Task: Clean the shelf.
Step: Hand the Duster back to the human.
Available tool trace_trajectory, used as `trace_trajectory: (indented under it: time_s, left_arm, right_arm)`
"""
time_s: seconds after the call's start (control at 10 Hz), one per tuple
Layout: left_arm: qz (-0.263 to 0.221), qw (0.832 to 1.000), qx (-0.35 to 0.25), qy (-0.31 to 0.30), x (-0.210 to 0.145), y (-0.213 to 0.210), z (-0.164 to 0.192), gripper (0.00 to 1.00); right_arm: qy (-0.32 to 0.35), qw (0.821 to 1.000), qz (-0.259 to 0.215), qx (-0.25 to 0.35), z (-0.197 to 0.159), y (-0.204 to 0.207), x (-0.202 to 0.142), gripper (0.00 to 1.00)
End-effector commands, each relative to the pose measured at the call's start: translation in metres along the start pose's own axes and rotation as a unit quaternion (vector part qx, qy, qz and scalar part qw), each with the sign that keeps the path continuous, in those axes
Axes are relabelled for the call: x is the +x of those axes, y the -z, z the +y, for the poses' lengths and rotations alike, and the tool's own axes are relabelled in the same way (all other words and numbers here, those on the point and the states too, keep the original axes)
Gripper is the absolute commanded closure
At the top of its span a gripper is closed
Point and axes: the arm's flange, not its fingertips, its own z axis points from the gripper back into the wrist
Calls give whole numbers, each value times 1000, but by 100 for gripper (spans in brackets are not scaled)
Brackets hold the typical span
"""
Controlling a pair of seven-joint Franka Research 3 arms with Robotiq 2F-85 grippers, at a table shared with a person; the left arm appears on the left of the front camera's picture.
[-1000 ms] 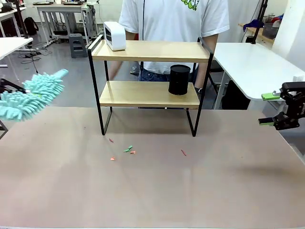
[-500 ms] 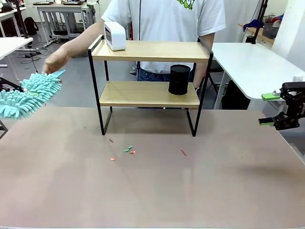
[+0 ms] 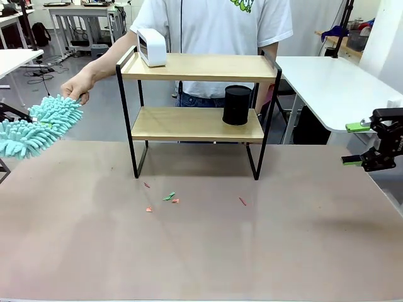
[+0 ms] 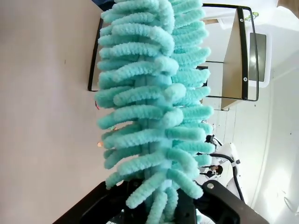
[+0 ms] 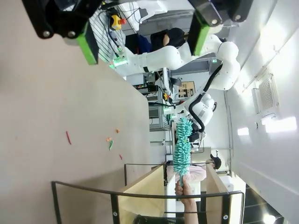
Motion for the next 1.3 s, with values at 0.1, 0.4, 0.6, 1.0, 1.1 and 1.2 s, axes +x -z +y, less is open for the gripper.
trace_trajectory:
  time_s: [0.1,0.4,0.6,1.0,1.1,1.2]
  left_arm:
    - [17,999,15,31,-9,5,-12,26]
    - [77,995,7,65,-35,26,-21,23]
    - [106,993,-12,59,-53,48,-18,0]
    - [157,986,-44,37,-90,113,-8,0]
    - [162,985,-55,38,-92,120,-7,0]
    - [169,984,-58,29,-90,122,-6,0]
  right_arm:
    - [-4,1000,2,0,0,-4,0,0]
    - [-4,1000,2,0,0,-4,0,0]
    - [-4,1000,2,0,0,-4,0,0]
    - [-4,1000,2,0,0,-4,0,0]
    - [-4,1000,2,0,0,-4,0,0]
    - [-4,1000,2,0,0,-4,0,0]
